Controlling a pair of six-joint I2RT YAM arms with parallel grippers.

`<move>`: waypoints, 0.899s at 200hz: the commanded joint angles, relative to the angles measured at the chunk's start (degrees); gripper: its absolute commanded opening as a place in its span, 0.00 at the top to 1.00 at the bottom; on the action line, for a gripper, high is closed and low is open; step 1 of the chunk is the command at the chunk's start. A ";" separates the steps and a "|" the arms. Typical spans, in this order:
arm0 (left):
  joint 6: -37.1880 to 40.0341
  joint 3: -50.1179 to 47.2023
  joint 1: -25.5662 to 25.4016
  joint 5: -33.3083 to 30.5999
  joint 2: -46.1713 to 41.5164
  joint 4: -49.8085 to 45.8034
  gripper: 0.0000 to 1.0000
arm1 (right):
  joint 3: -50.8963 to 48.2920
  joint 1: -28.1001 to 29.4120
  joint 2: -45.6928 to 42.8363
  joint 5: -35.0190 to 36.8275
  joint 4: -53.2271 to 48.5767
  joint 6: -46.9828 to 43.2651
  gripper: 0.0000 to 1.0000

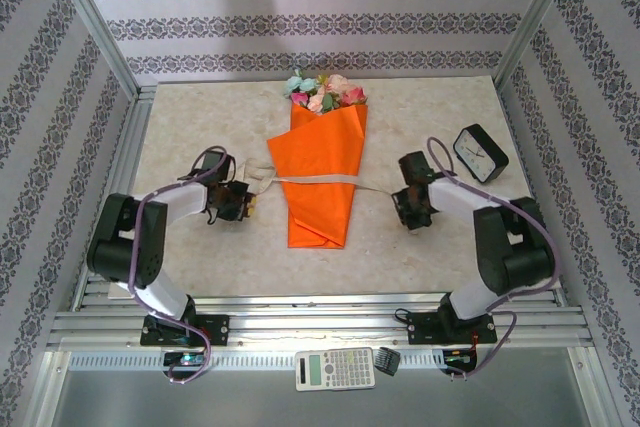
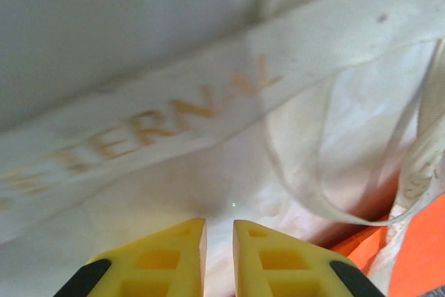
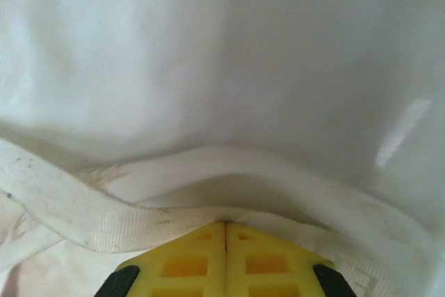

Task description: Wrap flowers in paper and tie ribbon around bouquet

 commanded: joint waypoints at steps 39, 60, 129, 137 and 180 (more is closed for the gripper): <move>7.93 -4.46 10.61 -4.92 -8.60 -12.73 0.79 | 1.42 -7.53 -4.41 3.11 -7.94 -15.54 1.00; 11.92 -0.84 11.87 -9.05 -11.86 -17.86 0.79 | 5.86 -4.16 -5.77 5.29 -10.89 -15.65 0.76; 10.12 5.75 0.70 -4.47 -10.83 -13.14 0.71 | 12.29 8.96 -1.41 -3.43 -1.82 7.07 0.51; 8.32 5.61 -1.16 -3.64 -10.12 -10.35 0.69 | 12.52 9.49 0.70 -5.14 0.92 11.10 0.51; 3.93 7.62 -8.20 -1.73 -5.07 -3.43 0.65 | 16.55 10.08 10.15 -7.09 9.09 24.33 0.48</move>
